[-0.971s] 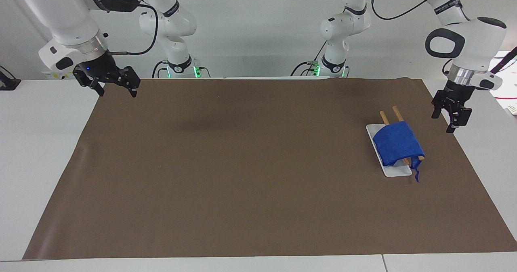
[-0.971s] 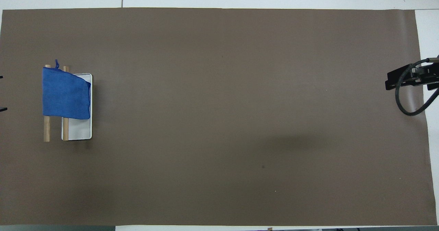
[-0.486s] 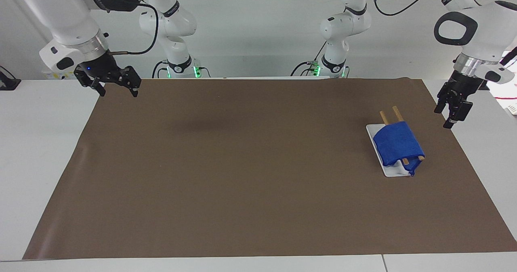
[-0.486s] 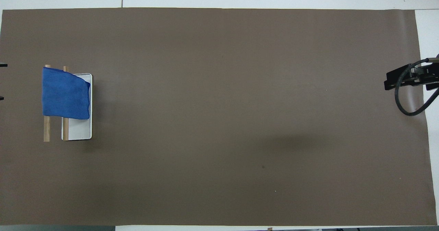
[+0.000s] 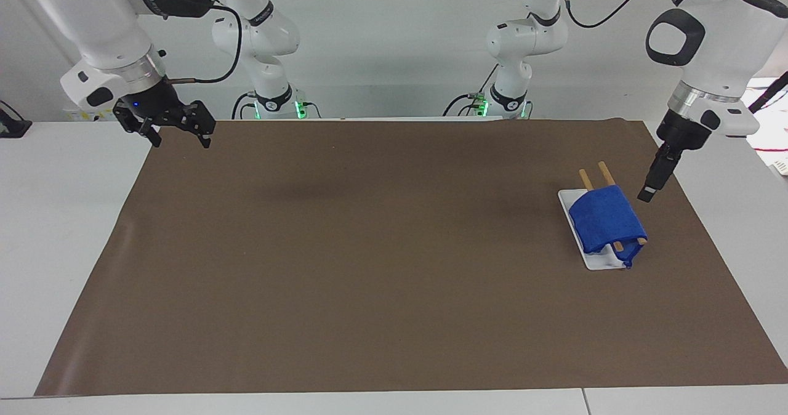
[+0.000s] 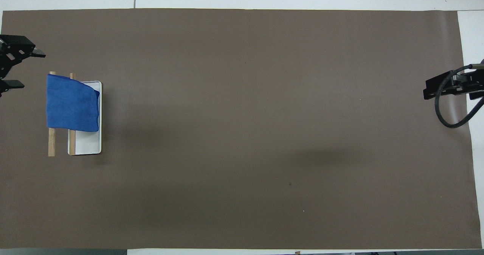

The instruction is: Right arm passes towel to left arm to hang

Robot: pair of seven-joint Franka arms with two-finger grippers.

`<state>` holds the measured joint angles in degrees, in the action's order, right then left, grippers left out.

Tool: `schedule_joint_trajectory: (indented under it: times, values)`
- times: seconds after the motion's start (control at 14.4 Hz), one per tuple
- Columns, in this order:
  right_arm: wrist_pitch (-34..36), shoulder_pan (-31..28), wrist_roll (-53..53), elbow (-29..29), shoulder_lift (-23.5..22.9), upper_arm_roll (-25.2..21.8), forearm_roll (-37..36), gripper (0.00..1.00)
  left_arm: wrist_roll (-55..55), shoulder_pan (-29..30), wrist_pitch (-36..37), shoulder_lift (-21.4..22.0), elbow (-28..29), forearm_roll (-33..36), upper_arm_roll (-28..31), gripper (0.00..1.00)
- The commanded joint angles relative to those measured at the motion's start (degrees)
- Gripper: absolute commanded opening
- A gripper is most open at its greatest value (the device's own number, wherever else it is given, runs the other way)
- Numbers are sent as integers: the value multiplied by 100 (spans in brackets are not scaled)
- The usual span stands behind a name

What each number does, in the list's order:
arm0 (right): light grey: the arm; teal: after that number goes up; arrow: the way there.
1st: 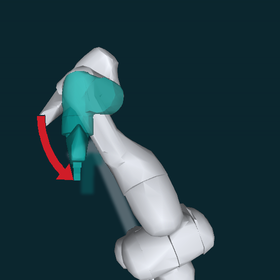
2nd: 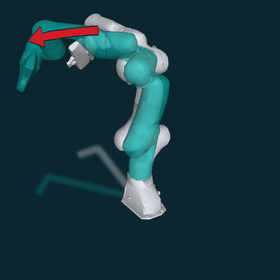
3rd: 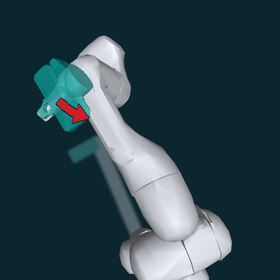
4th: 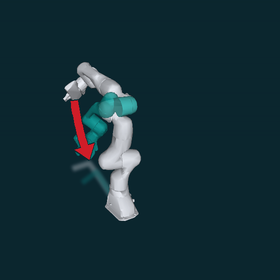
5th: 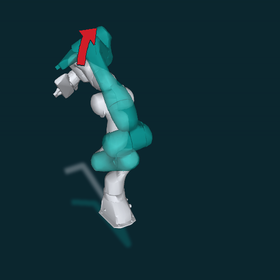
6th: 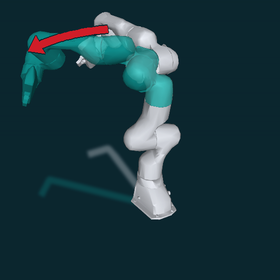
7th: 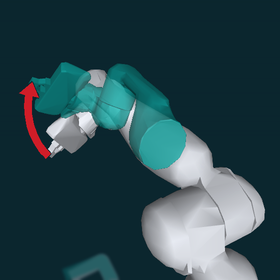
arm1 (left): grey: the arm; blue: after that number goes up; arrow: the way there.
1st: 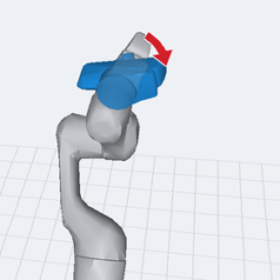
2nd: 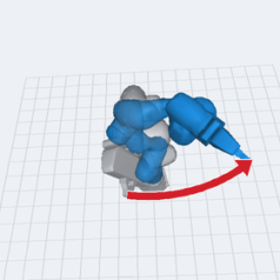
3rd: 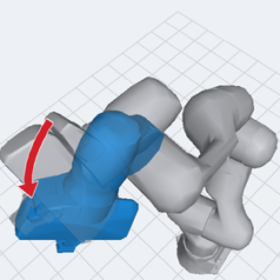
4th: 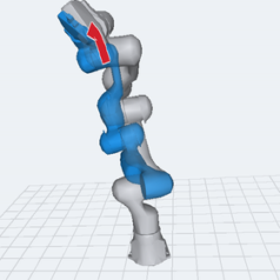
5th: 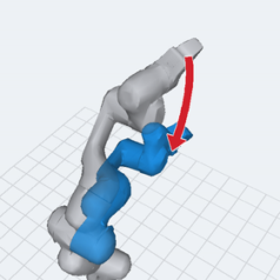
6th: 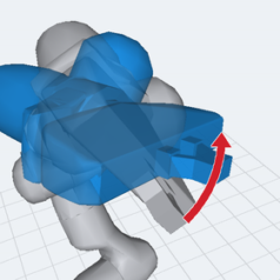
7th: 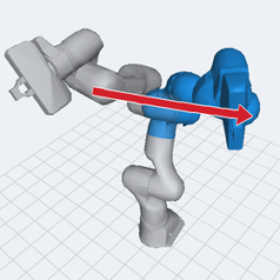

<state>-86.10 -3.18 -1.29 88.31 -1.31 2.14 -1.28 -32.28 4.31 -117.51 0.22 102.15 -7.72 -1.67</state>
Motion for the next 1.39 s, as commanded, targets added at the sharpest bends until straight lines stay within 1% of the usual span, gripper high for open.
schedule_joint_trajectory:
  times: [0.0, 0.21, 0.35, 0.49, 0.76, 0.97, 1.32]
  values:
    - [-56, -16, -21, 116, 105, 23, 75, 100, 965, -141, 640, -172, -616, 130, 71, 100]
    - [-65, -25, -21, 116, 105, 23, 75, 100, 1880, -343, 1273, -49, -714, 139, 71, 100]
    - [-56, -25, -21, 116, 105, 23, 75, 100, 2416, -414, 1809, 153, -688, 341, 36, 100]
    - [-56, -33, -12, 116, 105, 15, 102, 100, 3006, -440, 2108, 180, -739, 376, 27, 100]
    - [-4, -95, 5, 134, 113, 14, 119, 100, 3464, -440, 2487, 136, -889, 420, 27, 100]
    - [-12, -95, 6, 178, 131, 14, 119, 100, 3579, -440, 2715, 101, -1056, 420, 35, 100]
    - [-12, -51, -3, 178, 131, 14, 128, 100, 3685, -475, 2874, 180, -881, 500, 27, 100]
